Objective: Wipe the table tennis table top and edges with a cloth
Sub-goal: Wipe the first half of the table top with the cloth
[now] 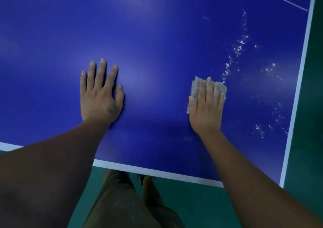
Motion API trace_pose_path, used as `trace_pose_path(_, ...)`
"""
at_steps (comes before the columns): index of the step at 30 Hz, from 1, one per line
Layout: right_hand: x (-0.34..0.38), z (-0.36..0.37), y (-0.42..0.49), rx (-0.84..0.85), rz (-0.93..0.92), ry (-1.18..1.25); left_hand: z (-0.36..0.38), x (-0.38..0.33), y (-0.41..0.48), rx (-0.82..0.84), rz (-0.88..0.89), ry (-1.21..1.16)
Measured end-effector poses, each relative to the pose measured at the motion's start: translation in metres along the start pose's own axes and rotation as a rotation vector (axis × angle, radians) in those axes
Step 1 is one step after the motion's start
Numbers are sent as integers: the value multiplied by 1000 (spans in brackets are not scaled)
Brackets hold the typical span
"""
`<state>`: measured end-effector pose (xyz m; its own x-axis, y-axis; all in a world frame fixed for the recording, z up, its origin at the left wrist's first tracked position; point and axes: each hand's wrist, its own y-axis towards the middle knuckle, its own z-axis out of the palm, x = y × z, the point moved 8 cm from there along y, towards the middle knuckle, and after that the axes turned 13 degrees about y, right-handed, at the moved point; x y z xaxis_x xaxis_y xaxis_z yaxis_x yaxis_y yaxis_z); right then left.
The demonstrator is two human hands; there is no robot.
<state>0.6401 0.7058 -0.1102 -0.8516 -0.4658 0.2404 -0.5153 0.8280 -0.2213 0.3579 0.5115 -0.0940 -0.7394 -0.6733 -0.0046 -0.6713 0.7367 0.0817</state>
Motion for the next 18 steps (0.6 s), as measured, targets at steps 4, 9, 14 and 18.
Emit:
trace_pose_path(4, 65, 29, -54, -4, -64, 48, -4, -1, -1, -13, 4, 1)
trace_pose_path(9, 105, 65, -148, 74, -313, 91, 2, -1, -2, 20, 1, 1)
trace_pose_path(14, 13, 39, -139, 78, -302, -4, 6, -5, -3, 89, 25, 42)
trace_pose_path(18, -61, 7, -104, 73, -165, 16, 5, -30, -9, 126, -42, 79)
